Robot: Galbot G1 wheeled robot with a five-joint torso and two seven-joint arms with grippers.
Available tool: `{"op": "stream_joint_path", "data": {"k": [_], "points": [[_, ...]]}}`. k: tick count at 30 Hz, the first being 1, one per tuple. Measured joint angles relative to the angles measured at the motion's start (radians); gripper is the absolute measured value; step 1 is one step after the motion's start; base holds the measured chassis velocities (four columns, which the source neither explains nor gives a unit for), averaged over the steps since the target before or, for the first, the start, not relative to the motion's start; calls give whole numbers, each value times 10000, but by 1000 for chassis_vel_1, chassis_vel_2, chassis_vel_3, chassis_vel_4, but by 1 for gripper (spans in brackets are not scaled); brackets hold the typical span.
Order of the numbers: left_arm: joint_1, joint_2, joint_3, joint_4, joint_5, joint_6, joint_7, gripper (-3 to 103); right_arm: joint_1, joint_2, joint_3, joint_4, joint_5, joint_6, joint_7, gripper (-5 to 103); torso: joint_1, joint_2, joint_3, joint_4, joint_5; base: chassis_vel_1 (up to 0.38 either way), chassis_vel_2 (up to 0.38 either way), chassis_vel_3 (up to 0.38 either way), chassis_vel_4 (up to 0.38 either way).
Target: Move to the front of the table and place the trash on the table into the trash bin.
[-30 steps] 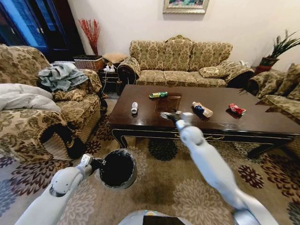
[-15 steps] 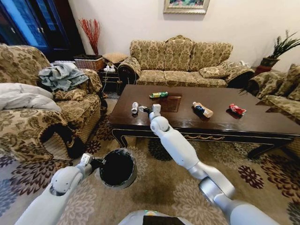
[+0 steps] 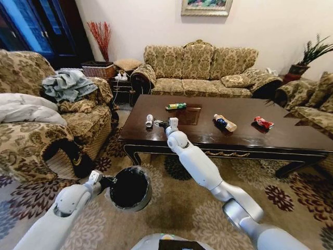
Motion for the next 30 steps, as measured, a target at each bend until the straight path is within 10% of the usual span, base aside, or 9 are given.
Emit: {"op": "stream_joint_path", "data": {"k": [18, 30], "points": [[-165, 825, 457, 409, -343, 0, 563, 1, 153, 23, -81, -319, 265, -114, -25, 100, -3, 1, -1, 2, 1, -44, 46, 43, -45], [-1613, 1621, 2545, 883, -960, 0, 423, 1, 405, -343, -433, -406, 704, -54, -21, 100, 1, 0, 1, -3, 0, 0, 0, 0, 0]]}}
